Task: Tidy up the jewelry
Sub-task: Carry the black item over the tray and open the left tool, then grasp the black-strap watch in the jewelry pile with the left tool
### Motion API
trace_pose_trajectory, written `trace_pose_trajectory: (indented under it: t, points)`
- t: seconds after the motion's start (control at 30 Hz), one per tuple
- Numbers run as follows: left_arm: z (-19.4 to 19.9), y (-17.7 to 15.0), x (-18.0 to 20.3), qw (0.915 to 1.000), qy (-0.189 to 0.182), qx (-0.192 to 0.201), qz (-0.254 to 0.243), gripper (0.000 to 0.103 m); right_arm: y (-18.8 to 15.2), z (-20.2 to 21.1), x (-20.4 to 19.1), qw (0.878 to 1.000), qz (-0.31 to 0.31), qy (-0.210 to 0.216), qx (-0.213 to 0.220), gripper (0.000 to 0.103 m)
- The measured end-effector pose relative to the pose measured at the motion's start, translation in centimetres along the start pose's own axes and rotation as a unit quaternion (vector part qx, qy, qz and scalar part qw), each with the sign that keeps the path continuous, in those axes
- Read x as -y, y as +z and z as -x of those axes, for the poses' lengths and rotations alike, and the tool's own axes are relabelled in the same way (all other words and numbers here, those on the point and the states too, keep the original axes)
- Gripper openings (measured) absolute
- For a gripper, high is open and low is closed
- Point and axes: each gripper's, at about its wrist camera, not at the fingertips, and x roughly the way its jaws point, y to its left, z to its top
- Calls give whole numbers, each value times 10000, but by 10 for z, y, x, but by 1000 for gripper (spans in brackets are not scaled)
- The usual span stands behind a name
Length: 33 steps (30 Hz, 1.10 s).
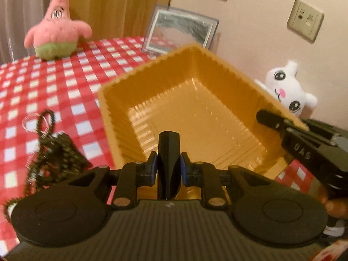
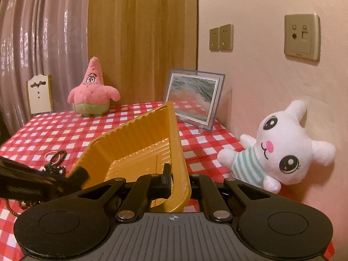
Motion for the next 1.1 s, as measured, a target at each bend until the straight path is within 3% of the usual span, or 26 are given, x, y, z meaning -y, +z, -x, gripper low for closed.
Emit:
trace_pose_trajectory:
  t: [0.2,0.47,0.57,0.73,0.83,0.97,1.1]
  points:
    - [-16,-8,1,9996,-68,-212,167,19,-1,-3,-2,9996,220,-141,58,5]
    - [16,-1,3,9995,-121,224,190,21,-2,-7,4,9988,304,-369,78,5]
    - [37,-10,-11,9991,169,295,261,28,-1,-8,9,9987,273,-423,74,5]
    - [65,-39,-49,9947,959,66,370,28,-1,-6,11,9989,261,-378,8,5]
    - [80,-53,-73,9907,1254,-77,519,28,-1,-2,8,9990,263,-372,-3,5]
    - [91,-61,-94,9886,1412,-134,505,28,-1,3,4,9987,232,-453,-52,5]
    - [98,-62,-105,9910,1279,-82,379,28,-3,9,-3,9978,192,-626,-105,5]
